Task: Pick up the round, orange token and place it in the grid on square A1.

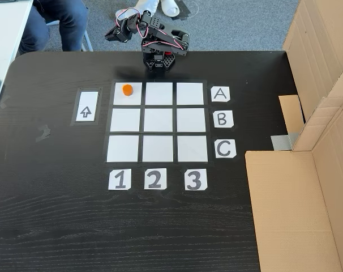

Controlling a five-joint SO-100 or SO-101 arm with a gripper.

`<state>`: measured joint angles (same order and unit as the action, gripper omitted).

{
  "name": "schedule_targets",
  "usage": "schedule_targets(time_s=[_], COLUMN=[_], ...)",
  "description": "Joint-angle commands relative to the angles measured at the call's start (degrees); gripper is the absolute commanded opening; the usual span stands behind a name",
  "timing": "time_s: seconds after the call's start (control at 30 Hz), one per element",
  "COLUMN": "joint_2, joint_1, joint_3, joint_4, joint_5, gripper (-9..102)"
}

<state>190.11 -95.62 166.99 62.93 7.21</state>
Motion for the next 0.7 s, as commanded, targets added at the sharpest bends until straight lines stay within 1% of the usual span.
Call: schedule_targets(time_s=[0.0,0.27,0.67], joint_2=[0.44,0.44,0.44], joint_1=[1.05,3.69,4.04], joint_3=[0.35,3.25,7.56], joint_4=[-1.32,-1.85,-1.76], joint_5=[1.14,2.29,2.29], gripper=[-1,-1,-1])
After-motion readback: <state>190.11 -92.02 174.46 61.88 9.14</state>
